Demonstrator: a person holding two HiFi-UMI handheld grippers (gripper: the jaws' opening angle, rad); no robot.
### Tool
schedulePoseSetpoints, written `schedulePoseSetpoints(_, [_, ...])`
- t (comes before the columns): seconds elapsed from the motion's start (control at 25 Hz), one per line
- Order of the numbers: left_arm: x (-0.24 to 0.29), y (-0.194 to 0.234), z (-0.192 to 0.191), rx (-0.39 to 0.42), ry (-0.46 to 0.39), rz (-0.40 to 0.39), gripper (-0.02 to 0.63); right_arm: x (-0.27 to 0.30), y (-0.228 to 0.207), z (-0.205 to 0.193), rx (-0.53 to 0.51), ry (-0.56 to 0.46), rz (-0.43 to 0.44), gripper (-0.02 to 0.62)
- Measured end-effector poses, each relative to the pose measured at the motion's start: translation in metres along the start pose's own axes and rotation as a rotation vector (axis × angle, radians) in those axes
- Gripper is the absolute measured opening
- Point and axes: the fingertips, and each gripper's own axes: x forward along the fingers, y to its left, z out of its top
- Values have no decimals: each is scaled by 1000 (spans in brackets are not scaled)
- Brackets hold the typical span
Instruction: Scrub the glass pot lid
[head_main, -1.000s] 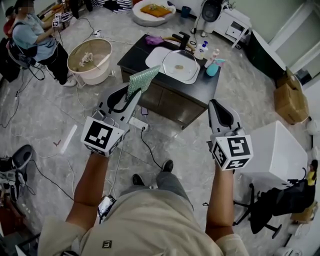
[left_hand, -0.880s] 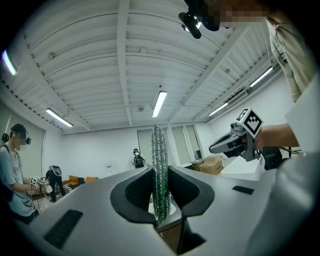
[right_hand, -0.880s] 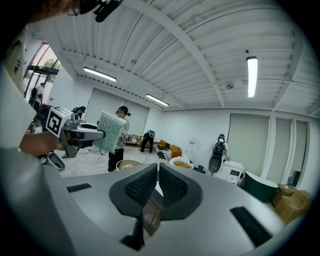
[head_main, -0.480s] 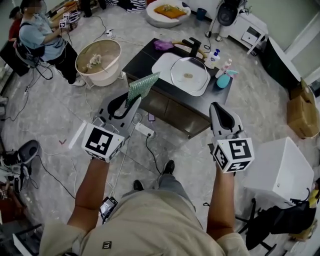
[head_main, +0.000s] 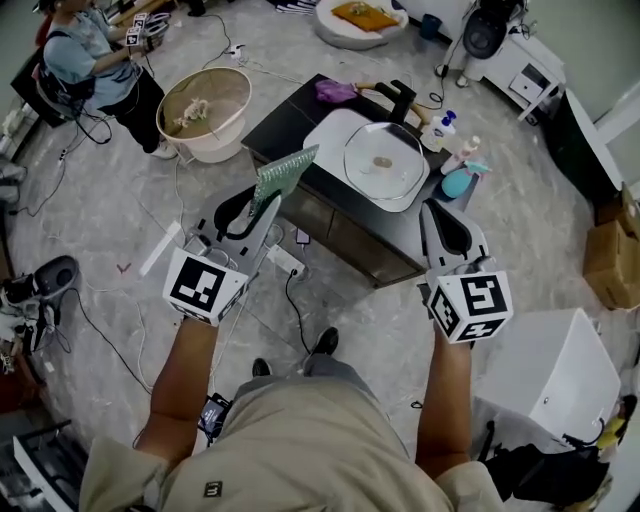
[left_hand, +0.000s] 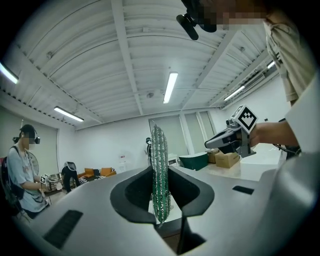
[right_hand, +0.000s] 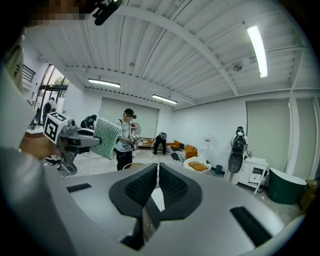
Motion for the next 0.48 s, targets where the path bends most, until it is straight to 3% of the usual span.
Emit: schedulePoseSetpoints(0.48, [57, -4, -13, 9, 42, 56, 92, 42, -51, -18, 19, -3, 80, 28])
